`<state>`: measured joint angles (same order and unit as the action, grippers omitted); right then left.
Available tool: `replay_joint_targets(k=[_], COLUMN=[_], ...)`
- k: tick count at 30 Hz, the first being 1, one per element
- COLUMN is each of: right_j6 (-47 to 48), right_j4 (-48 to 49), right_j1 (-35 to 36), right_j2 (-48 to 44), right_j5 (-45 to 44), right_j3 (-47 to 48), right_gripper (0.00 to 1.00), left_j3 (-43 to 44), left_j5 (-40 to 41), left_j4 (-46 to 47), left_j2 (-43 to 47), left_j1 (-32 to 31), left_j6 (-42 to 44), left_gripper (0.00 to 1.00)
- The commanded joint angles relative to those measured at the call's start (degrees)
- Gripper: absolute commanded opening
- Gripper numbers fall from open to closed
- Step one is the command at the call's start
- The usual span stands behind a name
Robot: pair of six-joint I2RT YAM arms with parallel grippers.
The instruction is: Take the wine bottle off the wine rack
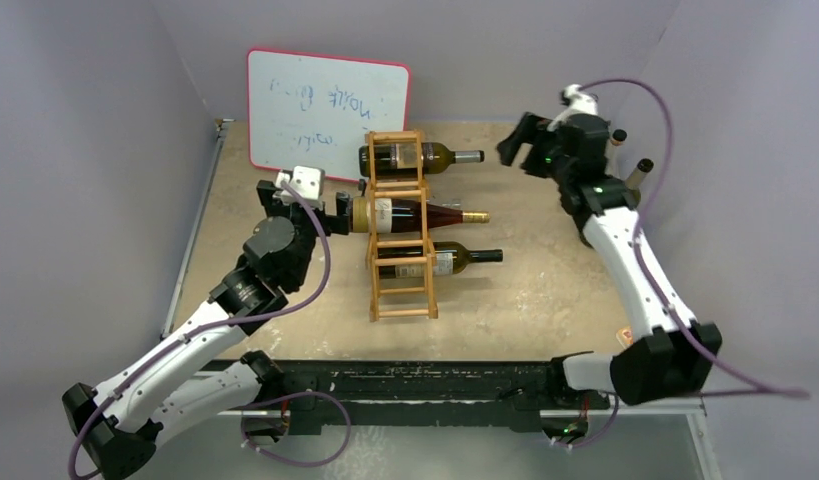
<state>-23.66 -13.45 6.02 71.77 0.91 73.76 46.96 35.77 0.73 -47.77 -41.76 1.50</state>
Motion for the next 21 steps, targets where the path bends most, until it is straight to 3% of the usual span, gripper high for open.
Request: replay_joint_targets(k=[1, 4, 14, 21], right_j6=[-2.06, -3.62, -9.82, -10.77], right_j4=[1.1, 4.14, 21.45, 22.32], right_j1=[8.21, 11.57, 15.7, 18.03], right_j2=[6.95, 11.22, 15.95, 17.96], right_j5=[4.21, 9.37, 31.86, 31.03], right_j3=[5.33, 5.82, -0.79, -2.53], right_gripper=[0.83, 0.76, 0.77, 0.85], left_j3=[1.87, 1.81, 1.99, 2.07], left_j5=[0.03, 0.27, -0.44, -0.44], left_j4=[0.8, 0.76, 0.59, 0.5], left_j2=[-0.61, -1.17, -2.92, -3.29], left_j1=[0.1, 0.11, 0.1, 0.1], left_j6=[-0.03, 0.05, 0.04, 0.26], left_gripper=[1.0, 1.0, 1.0, 1.0])
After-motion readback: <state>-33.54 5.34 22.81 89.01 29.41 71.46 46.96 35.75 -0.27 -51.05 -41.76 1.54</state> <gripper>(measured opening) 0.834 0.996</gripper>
